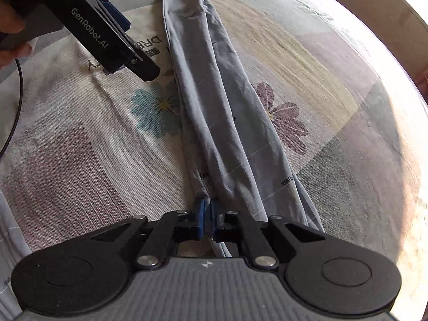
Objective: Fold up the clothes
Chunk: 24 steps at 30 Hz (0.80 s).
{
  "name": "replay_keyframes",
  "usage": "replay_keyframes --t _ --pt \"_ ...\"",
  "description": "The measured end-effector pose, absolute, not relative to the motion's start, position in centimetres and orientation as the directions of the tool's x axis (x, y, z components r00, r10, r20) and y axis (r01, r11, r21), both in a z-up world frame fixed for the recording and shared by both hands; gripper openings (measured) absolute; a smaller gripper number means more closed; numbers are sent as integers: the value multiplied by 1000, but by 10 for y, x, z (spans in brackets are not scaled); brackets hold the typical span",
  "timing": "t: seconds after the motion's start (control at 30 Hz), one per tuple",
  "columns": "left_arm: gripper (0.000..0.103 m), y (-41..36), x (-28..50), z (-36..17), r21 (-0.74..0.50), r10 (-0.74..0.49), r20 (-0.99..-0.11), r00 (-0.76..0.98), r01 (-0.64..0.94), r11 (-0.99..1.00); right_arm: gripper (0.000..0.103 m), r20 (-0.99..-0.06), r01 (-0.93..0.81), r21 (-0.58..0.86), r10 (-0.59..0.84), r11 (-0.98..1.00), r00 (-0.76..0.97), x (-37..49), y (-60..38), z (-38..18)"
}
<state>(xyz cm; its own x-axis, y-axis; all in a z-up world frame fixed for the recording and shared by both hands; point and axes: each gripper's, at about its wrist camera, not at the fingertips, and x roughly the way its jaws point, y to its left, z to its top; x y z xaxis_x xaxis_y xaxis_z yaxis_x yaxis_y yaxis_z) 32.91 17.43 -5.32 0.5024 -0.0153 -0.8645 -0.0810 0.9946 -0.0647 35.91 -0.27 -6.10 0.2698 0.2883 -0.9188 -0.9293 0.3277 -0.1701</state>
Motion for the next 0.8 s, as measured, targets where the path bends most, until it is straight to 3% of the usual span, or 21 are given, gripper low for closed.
replay_keyframes --t 0.2,0.27,0.47,0.8 --pt "102 174 316 -45 -78 -17 -864 502 -102 992 6 -939 -960 -52 315 276 142 339 -11 -52" --pt "102 169 313 -43 -68 -11 -867 499 -96 993 11 -935 -963 -65 322 262 151 335 -12 -49" --pt "102 144 314 -40 -53 -24 -865 501 -44 998 13 -906 -927 20 398 374 141 359 -31 -24" --pt "102 75 330 -31 -86 -104 -860 499 60 994 13 -904 -852 -66 331 520 272 406 -125 -13"
